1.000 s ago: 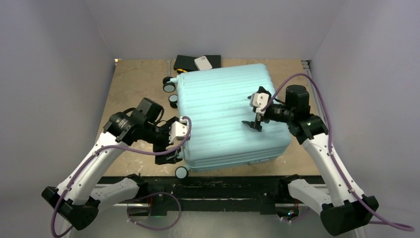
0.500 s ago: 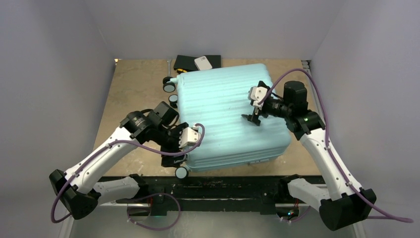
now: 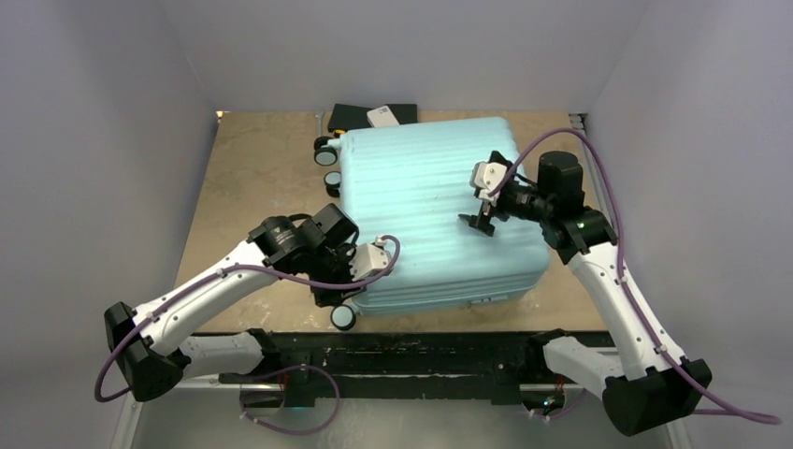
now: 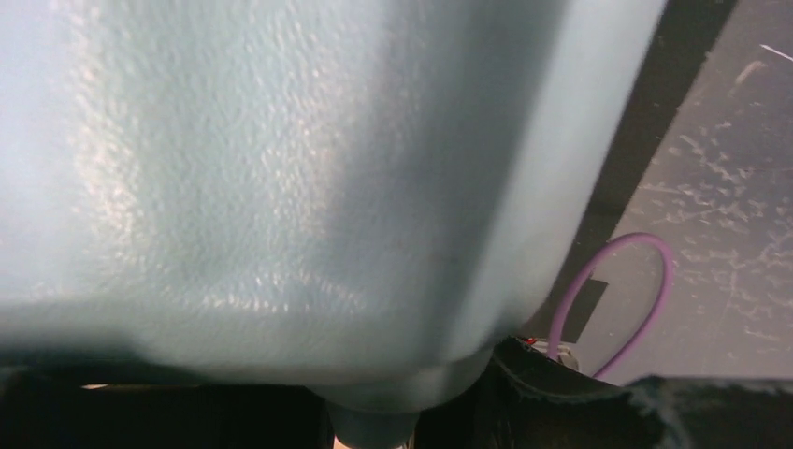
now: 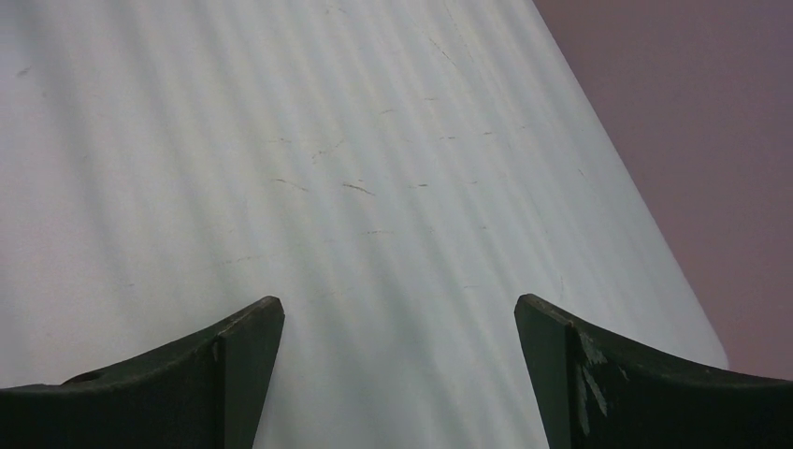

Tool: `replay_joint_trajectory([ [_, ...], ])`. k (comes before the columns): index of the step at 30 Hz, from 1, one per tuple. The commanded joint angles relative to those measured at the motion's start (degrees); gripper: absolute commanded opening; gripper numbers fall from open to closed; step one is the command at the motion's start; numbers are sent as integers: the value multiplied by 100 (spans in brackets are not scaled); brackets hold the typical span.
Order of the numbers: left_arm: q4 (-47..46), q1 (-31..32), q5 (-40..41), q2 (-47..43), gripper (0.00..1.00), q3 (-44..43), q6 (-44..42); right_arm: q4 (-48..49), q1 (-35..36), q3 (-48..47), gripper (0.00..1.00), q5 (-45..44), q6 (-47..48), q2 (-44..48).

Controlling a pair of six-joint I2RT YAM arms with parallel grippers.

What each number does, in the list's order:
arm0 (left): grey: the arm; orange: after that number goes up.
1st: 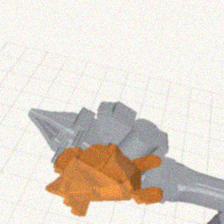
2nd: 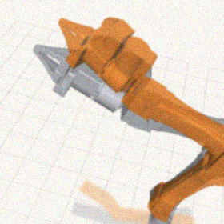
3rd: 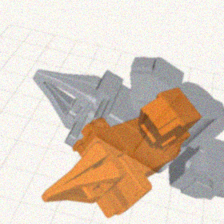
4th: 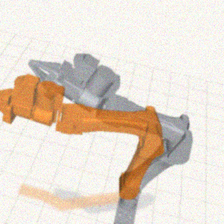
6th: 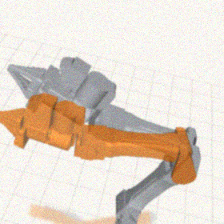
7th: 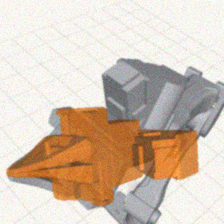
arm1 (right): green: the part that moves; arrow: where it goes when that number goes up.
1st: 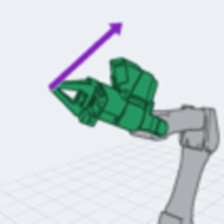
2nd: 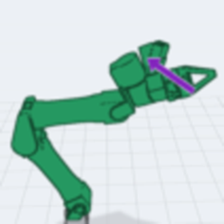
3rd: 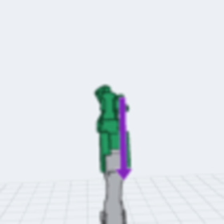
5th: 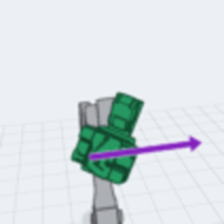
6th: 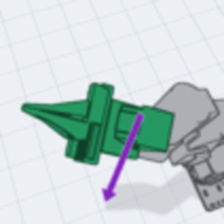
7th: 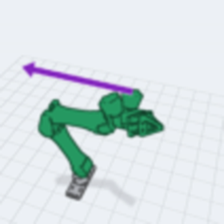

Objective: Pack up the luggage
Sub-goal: Zip the luggage at the center of the board.

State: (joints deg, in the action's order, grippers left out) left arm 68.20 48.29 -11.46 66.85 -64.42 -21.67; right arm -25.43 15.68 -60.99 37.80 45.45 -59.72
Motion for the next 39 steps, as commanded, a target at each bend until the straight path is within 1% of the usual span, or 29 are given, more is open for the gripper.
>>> replay_joint_trajectory([
  [1,-2213,-183,1744,692,0,-181,664,-880,-15,-598,99,475,284,245],
  [3,-2443,-295,1840,812,0,-291,732,-1450,-13,-932,98,876,650,317],
  [5,-2649,-478,1842,962,0,-453,803,-1901,-13,-1149,97,1021,1010,397],
  [6,-2727,-574,1818,1075,0,-573,839,-2230,-13,-1206,98,1201,1194,440],
  [9,-2898,-920,1610,1423,0,-939,1002,-2738,-13,-1222,97,1329,1609,570],
  [11,-3019,-1048,1520,1642,0,-1123,1105,-3099,-13,-1111,97,1220,1843,652],
  [14,-3131,-1079,1520,1931,0,-1295,1222,-3457,-13,-761,96,772,2076,694],
  [17,-3212,-1079,1366,2139,0,-1395,1409,-3482,-13,-329,90,185,2108,660],
  [19,-3224,-1081,1241,2217,0,-1437,1477,-3194,-20,10,84,-231,1881,695],
  [21,-3217,-1078,1174,2268,0,-1459,1446,-2506,-21,487,79,-823,1489,809],
  [23,-3226,-1080,1107,2244,0,-1435,1393,-1753,-21,956,78,-1345,1206,961],
  [24,-3224,-1078,994,2212,0,-1406,1366,-1321,-30,1146,78,-1585,1206,1039],
  [28,-3259,-1083,709,2038,0,-1309,1304,-167,-39,1744,78,-2095,1206,1330],
  [29,-3252,-1077,625,2012,0,-1308,1285,30,-45,1872,78,-2184,755,1368],
  [30,-3233,-1075,530,2006,0,-1322,1276,244,-47,2002,78,-2301,108,1383],
  [35,-3190,-1079,82,2061,0,-1452,1180,734,-188,2348,72,-2572,-635,1230],
  [39,-3194,-1076,-287,2183,0,-1691,1185,928,-534,2474,66,-2571,-990,1358],
])
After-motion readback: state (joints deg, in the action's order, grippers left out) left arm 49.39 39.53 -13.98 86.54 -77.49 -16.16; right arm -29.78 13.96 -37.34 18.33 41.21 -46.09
